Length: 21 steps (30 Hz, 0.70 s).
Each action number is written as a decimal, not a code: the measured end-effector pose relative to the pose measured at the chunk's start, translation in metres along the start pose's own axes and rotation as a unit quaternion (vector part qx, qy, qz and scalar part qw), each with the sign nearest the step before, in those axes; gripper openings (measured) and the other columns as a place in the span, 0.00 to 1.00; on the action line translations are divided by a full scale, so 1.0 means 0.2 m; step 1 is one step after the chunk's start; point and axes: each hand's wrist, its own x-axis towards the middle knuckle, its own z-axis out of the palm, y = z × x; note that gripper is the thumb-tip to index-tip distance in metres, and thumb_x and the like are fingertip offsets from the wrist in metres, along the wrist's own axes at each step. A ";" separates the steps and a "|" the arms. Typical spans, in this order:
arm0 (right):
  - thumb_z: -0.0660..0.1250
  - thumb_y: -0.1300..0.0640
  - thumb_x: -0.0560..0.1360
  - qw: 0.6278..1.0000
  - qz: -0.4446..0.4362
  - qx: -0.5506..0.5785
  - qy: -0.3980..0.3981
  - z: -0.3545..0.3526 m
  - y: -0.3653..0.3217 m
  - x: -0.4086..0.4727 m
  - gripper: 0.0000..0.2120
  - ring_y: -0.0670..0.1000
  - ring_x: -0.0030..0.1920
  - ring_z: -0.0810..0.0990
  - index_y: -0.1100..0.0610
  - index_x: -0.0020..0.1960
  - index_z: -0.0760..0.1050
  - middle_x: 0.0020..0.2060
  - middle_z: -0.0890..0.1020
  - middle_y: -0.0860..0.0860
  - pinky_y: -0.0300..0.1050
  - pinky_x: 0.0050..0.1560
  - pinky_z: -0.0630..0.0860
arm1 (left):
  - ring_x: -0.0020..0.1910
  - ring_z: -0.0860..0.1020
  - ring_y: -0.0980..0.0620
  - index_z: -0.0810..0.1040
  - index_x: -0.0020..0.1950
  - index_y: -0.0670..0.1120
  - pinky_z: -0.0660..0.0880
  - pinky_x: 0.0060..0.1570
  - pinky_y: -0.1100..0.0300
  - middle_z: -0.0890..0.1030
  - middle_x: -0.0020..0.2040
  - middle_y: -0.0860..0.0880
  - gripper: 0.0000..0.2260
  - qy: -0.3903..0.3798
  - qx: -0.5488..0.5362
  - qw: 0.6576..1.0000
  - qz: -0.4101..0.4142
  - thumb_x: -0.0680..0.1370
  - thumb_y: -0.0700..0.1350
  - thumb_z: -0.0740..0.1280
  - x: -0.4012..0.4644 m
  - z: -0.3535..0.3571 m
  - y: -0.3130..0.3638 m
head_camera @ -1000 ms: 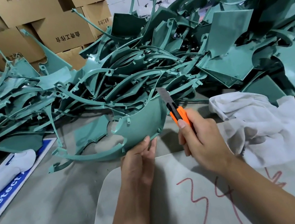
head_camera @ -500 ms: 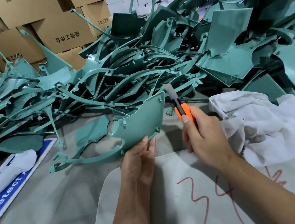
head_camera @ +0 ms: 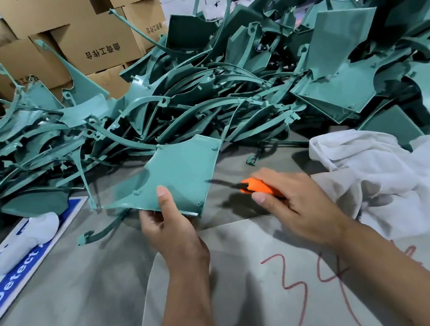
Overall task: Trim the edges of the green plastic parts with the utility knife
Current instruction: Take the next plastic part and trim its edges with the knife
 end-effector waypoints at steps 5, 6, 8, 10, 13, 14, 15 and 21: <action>0.56 0.39 0.85 0.998 -0.009 -0.055 -0.043 0.04 -0.04 -0.02 0.14 0.49 0.35 0.76 0.46 0.54 0.73 0.35 0.77 0.44 0.55 0.36 0.75 | 0.52 0.85 0.55 0.82 0.53 0.53 0.79 0.47 0.66 0.87 0.52 0.55 0.04 -0.001 0.070 0.996 0.059 0.81 0.48 0.67 -0.02 0.01 0.01; 0.55 0.38 0.85 0.996 -0.004 -0.070 -0.049 0.04 -0.05 -0.01 0.15 0.50 0.35 0.76 0.47 0.53 0.73 0.35 0.78 0.44 0.55 0.36 0.75 | 0.50 0.85 0.55 0.81 0.53 0.52 0.79 0.46 0.66 0.87 0.51 0.56 0.04 -0.002 0.074 0.996 0.056 0.81 0.47 0.67 -0.03 0.02 0.00; 0.56 0.38 0.84 0.996 0.012 -0.076 -0.051 0.05 -0.06 -0.01 0.15 0.53 0.34 0.76 0.47 0.53 0.73 0.33 0.77 0.45 0.56 0.36 0.75 | 0.48 0.85 0.56 0.82 0.52 0.51 0.79 0.44 0.66 0.87 0.48 0.55 0.03 -0.002 0.071 0.997 0.039 0.82 0.45 0.67 -0.04 0.03 -0.01; 0.57 0.40 0.84 0.996 0.038 -0.082 -0.016 0.04 -0.05 -0.01 0.14 0.56 0.33 0.75 0.49 0.52 0.73 0.31 0.74 0.44 0.55 0.34 0.73 | 0.45 0.85 0.56 0.82 0.51 0.49 0.79 0.42 0.66 0.87 0.46 0.54 0.03 -0.003 0.064 0.998 0.024 0.82 0.44 0.67 -0.04 0.03 -0.01; 0.57 0.42 0.85 0.985 0.092 -0.137 0.054 0.02 -0.01 -0.01 0.11 0.58 0.31 0.75 0.48 0.52 0.71 0.30 0.74 0.46 0.52 0.31 0.70 | 0.43 0.84 0.56 0.81 0.50 0.48 0.79 0.41 0.65 0.87 0.44 0.54 0.03 0.004 0.072 0.997 0.023 0.82 0.43 0.68 -0.03 0.03 -0.02; 0.57 0.43 0.86 0.979 0.117 -0.153 0.072 0.02 0.00 -0.01 0.11 0.59 0.31 0.75 0.48 0.52 0.70 0.30 0.75 0.48 0.53 0.31 0.72 | 0.43 0.84 0.56 0.81 0.50 0.48 0.79 0.41 0.65 0.87 0.44 0.54 0.03 0.006 0.076 0.997 0.022 0.81 0.43 0.68 -0.03 0.03 -0.02; 0.57 0.43 0.86 0.972 0.142 -0.163 0.086 0.01 0.02 -0.01 0.10 0.60 0.30 0.75 0.48 0.51 0.70 0.29 0.76 0.51 0.54 0.31 0.73 | 0.43 0.85 0.56 0.81 0.50 0.47 0.79 0.41 0.64 0.87 0.44 0.54 0.03 0.008 0.079 0.997 0.019 0.81 0.43 0.68 -0.03 0.03 -0.03; 0.58 0.45 0.85 0.994 0.034 -0.100 0.038 0.01 -0.06 -0.01 0.09 0.51 0.30 0.73 0.48 0.51 0.72 0.31 0.72 0.42 0.48 0.30 0.68 | 0.43 0.84 0.56 0.81 0.53 0.42 0.79 0.41 0.64 0.87 0.44 0.53 0.04 0.023 0.084 0.996 0.003 0.82 0.42 0.68 -0.04 0.06 -0.03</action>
